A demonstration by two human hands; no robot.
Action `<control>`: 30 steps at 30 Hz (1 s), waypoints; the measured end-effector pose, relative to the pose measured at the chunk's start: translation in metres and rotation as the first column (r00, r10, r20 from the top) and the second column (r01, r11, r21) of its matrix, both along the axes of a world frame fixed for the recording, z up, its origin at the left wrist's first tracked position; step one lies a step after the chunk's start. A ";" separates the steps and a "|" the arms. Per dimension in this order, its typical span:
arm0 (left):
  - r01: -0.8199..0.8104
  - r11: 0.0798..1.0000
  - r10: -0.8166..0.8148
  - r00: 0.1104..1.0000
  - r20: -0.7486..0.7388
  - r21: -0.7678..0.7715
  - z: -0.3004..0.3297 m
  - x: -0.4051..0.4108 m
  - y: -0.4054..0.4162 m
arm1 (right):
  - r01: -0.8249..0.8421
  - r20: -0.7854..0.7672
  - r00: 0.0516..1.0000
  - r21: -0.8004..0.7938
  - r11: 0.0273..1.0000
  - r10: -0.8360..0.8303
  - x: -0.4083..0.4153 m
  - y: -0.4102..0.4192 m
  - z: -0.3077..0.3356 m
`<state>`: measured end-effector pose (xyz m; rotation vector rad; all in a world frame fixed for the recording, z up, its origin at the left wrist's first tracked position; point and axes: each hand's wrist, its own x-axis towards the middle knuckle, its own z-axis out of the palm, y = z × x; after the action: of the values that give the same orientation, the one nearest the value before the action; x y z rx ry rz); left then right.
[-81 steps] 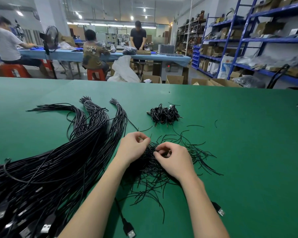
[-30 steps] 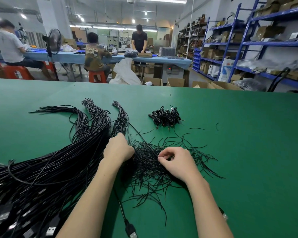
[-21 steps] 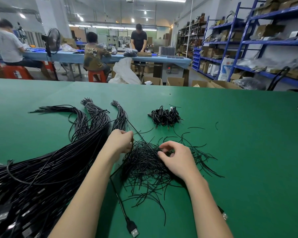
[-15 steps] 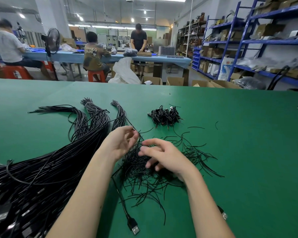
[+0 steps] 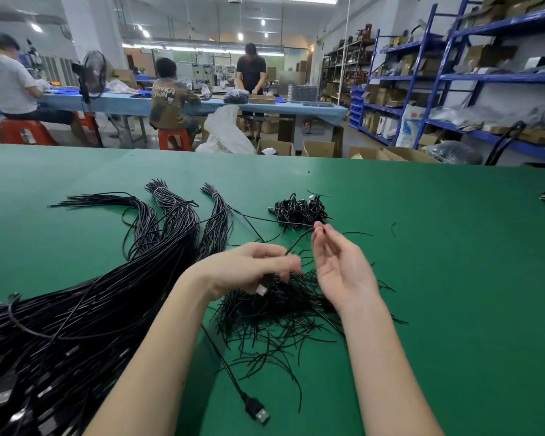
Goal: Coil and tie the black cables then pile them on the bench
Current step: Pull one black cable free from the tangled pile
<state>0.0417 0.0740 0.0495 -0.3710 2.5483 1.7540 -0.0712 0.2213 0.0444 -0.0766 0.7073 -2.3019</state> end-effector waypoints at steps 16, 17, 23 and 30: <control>-0.127 0.861 0.311 0.898 -0.312 0.492 0.001 -0.030 0.027 | -0.191 -0.538 0.760 0.354 0.915 0.366 -0.006 0.017 0.011; -0.212 0.830 0.420 0.847 -0.327 0.517 -0.001 -0.033 0.028 | -0.185 -0.522 0.742 0.444 0.877 0.421 -0.008 0.020 0.010; -0.232 0.805 0.456 0.830 -0.321 0.545 -0.009 -0.032 0.018 | 0.530 -0.771 0.274 0.620 0.579 0.575 -0.014 0.018 -0.005; -0.298 0.789 0.517 0.794 -0.320 0.537 -0.008 -0.029 0.012 | 0.734 -0.739 0.350 0.598 0.322 0.575 -0.014 0.009 -0.027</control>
<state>0.0127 0.0856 0.0412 -0.6058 2.2814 2.8464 -0.0855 0.2301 0.0178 -0.9256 2.7486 -1.1536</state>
